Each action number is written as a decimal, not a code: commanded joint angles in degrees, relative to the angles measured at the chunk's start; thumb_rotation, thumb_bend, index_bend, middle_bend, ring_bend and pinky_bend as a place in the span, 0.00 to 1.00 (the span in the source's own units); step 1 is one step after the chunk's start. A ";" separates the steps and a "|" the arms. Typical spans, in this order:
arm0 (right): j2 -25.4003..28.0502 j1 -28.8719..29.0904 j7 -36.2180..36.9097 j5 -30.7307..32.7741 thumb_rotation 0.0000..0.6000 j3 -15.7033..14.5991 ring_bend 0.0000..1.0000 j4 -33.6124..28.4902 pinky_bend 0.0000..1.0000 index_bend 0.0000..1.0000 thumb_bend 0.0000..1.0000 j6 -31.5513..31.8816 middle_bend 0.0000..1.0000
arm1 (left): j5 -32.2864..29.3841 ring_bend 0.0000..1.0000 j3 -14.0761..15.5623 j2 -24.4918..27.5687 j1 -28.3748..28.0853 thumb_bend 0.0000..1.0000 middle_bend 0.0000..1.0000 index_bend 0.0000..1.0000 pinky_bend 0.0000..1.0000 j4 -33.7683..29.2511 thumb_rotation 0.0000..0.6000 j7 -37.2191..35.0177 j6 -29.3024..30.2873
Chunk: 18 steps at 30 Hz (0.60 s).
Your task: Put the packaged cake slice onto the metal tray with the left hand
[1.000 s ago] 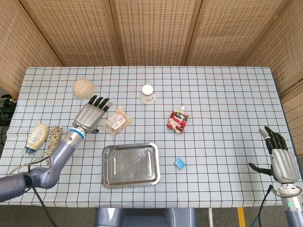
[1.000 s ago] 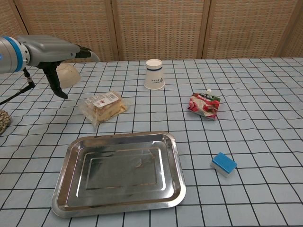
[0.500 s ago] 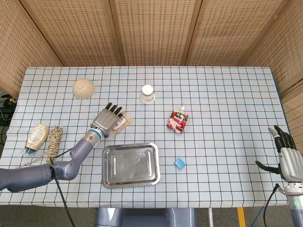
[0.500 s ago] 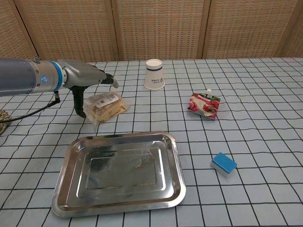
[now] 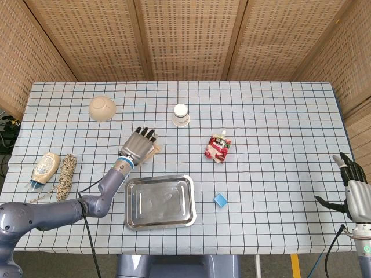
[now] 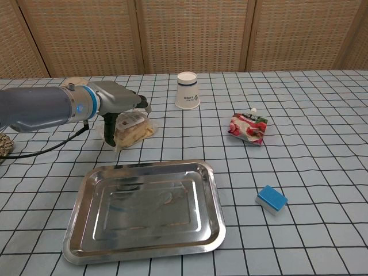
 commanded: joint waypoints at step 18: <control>0.19 -0.37 -0.67 -0.75 1.00 0.01 0.00 -0.92 0.00 0.05 0.06 0.89 0.00 | 19.21 0.36 -0.91 8.64 6.81 0.33 0.32 0.55 0.44 -14.08 1.00 -13.70 11.19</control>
